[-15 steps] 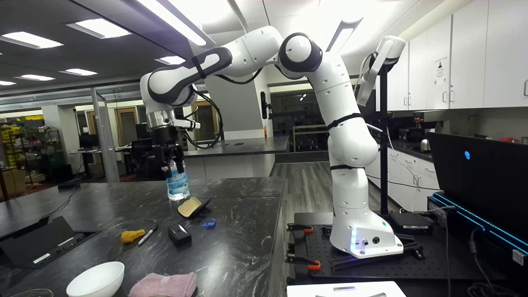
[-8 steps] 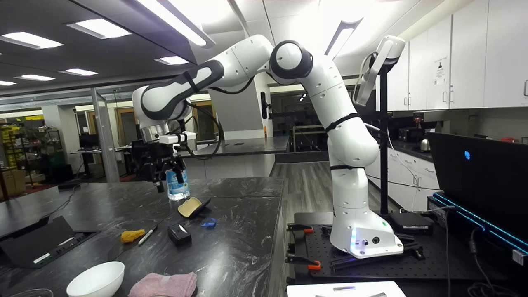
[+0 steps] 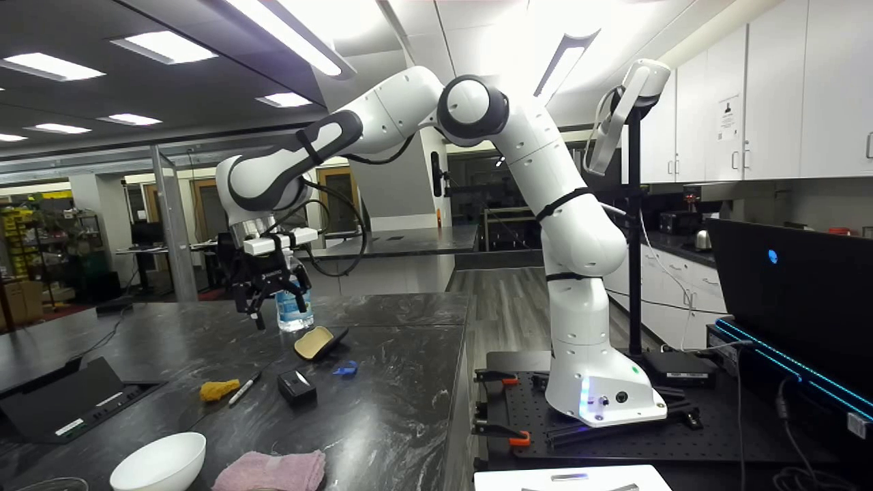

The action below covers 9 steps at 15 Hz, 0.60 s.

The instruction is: Move the black eraser forwards.

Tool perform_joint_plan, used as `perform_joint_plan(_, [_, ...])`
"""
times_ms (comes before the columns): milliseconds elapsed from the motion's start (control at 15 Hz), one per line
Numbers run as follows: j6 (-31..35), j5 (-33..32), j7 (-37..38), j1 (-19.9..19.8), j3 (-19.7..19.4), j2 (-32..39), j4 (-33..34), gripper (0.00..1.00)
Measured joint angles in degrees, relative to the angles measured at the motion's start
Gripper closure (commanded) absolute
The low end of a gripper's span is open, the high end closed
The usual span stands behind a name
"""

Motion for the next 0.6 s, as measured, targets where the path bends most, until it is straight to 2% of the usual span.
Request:
perform_joint_plan(333, [0.02, 2.27, 8.35, 0.16, -0.48, 0.98, 0.12, 0.0])
perform_joint_plan(600, [2.7, 4.59, 8.78, 0.16, -0.38, 1.48, -0.43, 0.0])
